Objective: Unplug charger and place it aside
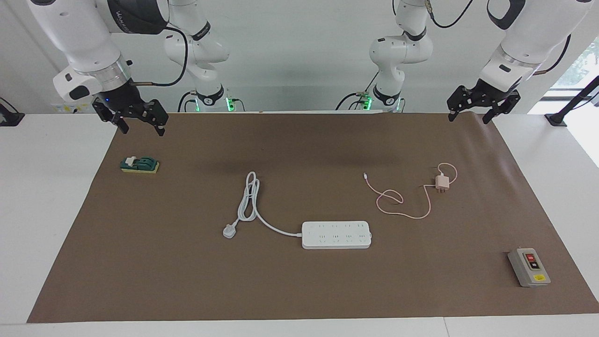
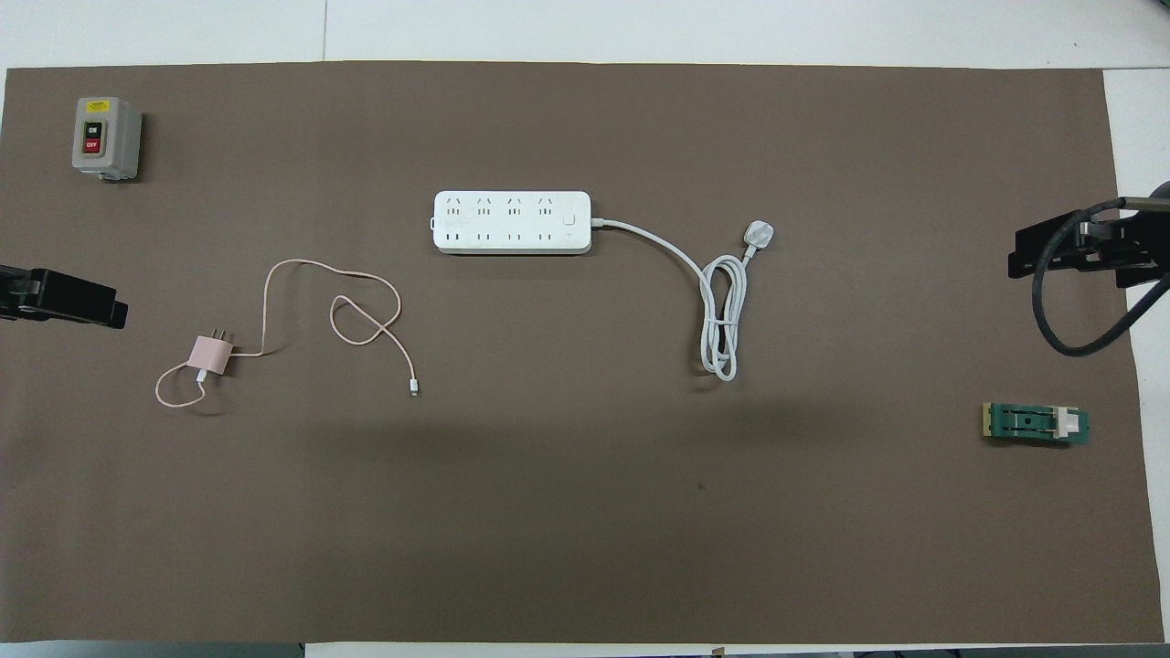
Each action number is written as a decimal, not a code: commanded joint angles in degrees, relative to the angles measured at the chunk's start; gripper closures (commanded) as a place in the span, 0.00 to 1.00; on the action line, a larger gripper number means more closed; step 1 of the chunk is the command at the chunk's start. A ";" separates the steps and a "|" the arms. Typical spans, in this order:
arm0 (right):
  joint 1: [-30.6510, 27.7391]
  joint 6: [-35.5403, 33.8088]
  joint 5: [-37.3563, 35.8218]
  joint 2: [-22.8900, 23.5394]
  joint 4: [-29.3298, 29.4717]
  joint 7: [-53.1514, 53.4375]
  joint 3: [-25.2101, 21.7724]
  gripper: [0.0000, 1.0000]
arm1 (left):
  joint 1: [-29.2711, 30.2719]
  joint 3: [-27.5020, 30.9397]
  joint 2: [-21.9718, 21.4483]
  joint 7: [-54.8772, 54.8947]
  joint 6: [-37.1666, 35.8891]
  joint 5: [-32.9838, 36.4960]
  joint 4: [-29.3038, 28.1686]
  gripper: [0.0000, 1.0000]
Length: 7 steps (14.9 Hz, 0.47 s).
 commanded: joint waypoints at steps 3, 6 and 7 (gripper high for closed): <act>-0.64 -0.05 -0.47 0.05 0.16 -1.12 0.58 0.00 | -0.50 0.56 -1.58 0.83 1.04 -0.04 -1.87 0.00; -0.55 -0.05 -0.47 0.05 0.16 -1.12 0.66 0.00 | -0.23 0.56 -1.58 0.83 1.31 -0.04 -1.87 0.00; -0.55 -0.05 -0.47 0.05 0.16 -1.12 0.66 0.00 | -0.15 0.56 -1.58 0.83 1.31 -0.04 -1.87 0.00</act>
